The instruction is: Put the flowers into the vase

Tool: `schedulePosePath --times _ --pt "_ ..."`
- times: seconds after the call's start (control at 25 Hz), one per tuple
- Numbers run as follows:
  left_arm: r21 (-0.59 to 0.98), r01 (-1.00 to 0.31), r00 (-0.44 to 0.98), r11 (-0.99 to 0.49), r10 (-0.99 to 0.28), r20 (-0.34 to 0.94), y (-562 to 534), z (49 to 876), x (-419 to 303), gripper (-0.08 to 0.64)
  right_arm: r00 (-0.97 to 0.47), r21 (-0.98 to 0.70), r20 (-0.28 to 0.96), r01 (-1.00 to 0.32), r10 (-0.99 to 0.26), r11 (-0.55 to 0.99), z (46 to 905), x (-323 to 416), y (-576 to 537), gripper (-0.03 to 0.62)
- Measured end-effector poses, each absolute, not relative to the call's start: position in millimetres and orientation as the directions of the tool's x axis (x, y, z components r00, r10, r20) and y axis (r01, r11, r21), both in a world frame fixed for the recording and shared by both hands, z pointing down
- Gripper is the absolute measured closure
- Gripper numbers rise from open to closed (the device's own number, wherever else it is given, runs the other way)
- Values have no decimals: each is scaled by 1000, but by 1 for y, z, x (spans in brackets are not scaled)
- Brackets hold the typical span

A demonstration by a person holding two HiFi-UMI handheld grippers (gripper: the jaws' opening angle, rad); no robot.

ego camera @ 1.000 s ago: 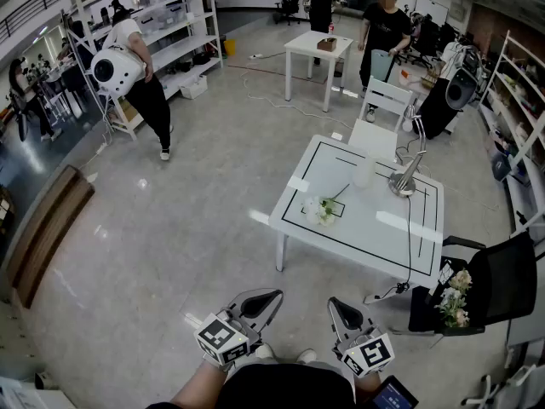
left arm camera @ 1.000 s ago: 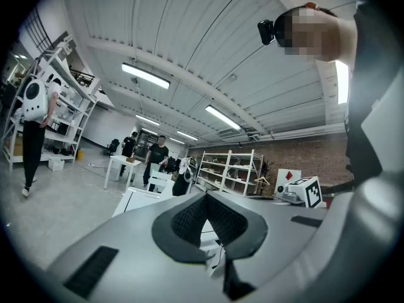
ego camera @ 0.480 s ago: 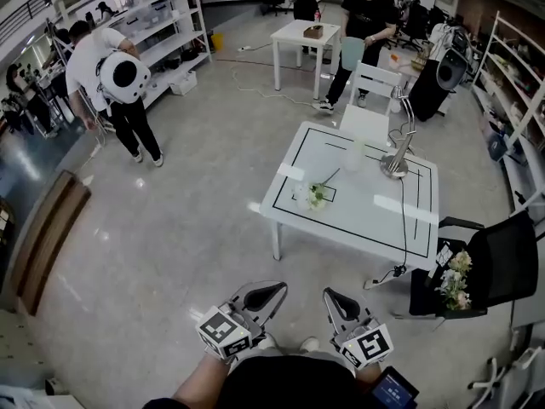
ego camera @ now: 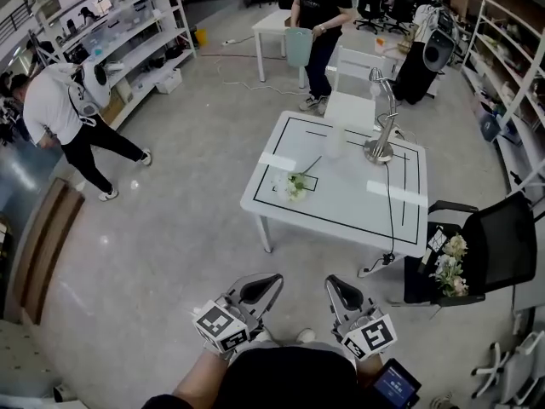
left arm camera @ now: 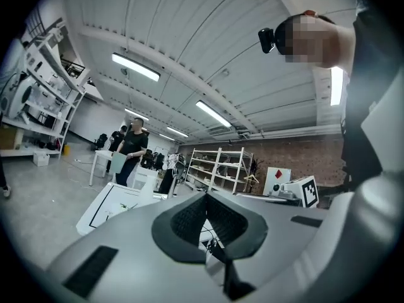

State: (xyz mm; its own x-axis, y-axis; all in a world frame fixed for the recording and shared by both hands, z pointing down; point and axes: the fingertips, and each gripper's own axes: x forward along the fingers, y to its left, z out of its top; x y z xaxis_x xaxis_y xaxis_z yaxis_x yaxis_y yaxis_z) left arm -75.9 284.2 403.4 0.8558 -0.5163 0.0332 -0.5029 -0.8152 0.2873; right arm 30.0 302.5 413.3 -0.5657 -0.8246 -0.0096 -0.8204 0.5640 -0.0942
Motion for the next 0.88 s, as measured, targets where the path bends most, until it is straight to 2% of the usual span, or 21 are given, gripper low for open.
schedulePosePath --times 0.4,0.88 --pt "293 -548 829 -783 -556 67 284 419 -15 555 -590 -117 -16 -800 -807 588 430 90 302 581" --pt "342 -609 780 -715 -618 96 271 436 -16 555 -601 -143 -5 -790 -799 596 443 107 294 581"
